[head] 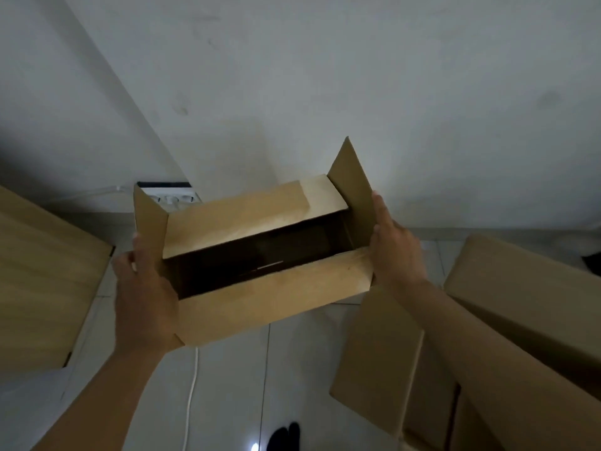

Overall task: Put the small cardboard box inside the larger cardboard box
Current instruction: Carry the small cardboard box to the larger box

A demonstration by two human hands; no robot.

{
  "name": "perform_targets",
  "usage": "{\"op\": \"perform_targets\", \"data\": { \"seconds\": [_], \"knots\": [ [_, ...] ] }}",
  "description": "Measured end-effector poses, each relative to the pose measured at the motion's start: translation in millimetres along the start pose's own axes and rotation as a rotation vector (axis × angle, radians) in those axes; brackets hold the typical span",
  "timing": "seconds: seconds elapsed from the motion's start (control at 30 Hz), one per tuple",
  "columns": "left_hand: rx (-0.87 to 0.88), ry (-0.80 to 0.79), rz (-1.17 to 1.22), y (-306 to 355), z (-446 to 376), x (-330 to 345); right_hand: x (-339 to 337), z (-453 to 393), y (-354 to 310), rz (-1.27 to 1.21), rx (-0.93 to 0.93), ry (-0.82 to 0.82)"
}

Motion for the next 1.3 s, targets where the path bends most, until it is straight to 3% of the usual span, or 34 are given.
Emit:
{"op": "perform_targets", "data": {
  "seconds": [0.23, 0.57, 0.83, 1.3],
  "knots": [
    [0.159, -0.028, 0.003, 80.3, 52.2, -60.4, -113.4, 77.7, 33.2, -0.027, 0.153, 0.171],
    [0.451, -0.154, 0.094, 196.8, 161.1, -56.0, -231.8, 216.5, 127.1, -0.031, 0.395, 0.358],
    [0.549, -0.338, 0.153, 242.8, 221.7, -20.2, -259.3, 302.0, 190.0, -0.001, 0.601, 0.445],
    [0.644, -0.338, 0.142, 283.2, 285.1, 80.9, -229.8, 348.2, 289.6, -0.024, 0.673, 0.405]
  ]
}}
Point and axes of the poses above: each hand's wrist, its own z-axis away from the middle knuckle, its own x-axis out of the palm, y = z × x, the point moved 2 cm from there along -z, towards the middle knuckle, and after that the axes turned 15 degrees about -z, right-handed, at the moved point
